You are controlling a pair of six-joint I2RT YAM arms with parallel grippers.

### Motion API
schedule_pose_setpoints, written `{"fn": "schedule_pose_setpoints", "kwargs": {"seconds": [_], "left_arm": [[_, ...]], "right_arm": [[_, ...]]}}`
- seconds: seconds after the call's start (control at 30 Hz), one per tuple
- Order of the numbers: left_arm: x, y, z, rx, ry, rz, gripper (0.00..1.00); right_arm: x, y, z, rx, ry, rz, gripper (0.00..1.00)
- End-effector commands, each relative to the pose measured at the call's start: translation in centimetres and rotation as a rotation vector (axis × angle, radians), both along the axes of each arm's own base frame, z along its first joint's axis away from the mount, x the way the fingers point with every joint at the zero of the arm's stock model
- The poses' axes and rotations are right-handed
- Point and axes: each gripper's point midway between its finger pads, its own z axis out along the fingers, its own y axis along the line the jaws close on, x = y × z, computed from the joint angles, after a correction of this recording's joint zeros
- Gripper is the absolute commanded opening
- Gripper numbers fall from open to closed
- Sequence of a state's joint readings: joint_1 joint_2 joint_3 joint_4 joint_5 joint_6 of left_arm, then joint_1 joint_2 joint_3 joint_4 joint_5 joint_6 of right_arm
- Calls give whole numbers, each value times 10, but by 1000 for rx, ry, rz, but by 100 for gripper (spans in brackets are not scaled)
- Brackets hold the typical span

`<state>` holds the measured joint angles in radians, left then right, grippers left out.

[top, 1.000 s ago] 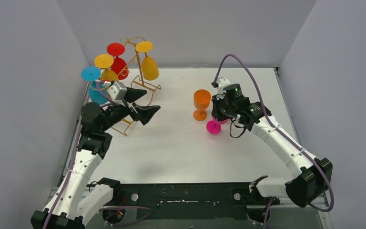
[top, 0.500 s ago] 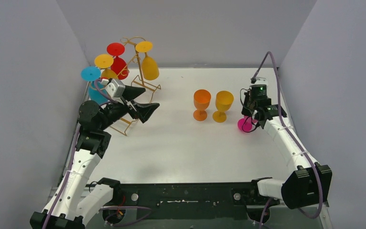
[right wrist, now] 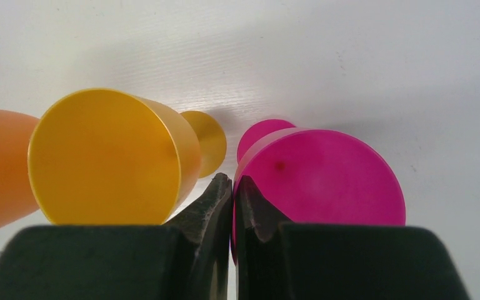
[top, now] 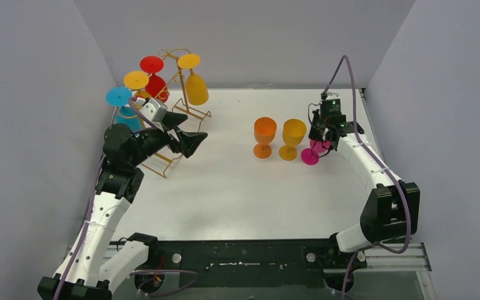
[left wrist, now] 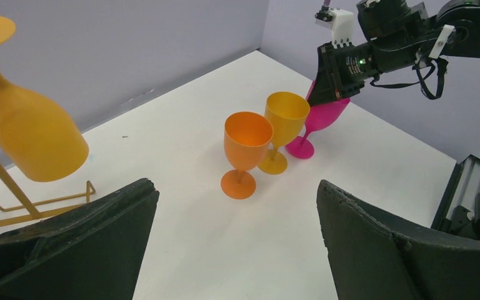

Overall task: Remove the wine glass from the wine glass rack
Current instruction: Place the wine glass at the center of the board.

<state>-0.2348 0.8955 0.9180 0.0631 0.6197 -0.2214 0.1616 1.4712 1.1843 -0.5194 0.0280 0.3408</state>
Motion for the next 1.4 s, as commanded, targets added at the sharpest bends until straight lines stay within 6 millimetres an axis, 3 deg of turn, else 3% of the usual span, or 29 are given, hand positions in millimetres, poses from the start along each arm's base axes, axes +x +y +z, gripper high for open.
{"fn": "schedule_pose_setpoints", "kwargs": {"seconds": [0.0, 0.2, 0.5, 0.73, 1.03, 1.37], "left_arm": [[1, 14, 6, 79, -22, 72, 97], [1, 16, 5, 77, -25, 84, 97], [3, 14, -1, 85, -8, 75, 97], [2, 13, -3, 85, -6, 67, 97], [1, 13, -2, 82, -7, 64, 97], [0, 12, -1, 79, -9, 60, 97]], "right_arm": [[27, 6, 19, 39, -69, -21, 0], [30, 7, 14, 45, -29, -33, 5], [30, 8, 23, 42, -31, -20, 15], [30, 6, 25, 21, -15, -16, 19], [29, 6, 41, 9, -45, -9, 19], [29, 7, 28, -27, -13, -3, 19]]}}
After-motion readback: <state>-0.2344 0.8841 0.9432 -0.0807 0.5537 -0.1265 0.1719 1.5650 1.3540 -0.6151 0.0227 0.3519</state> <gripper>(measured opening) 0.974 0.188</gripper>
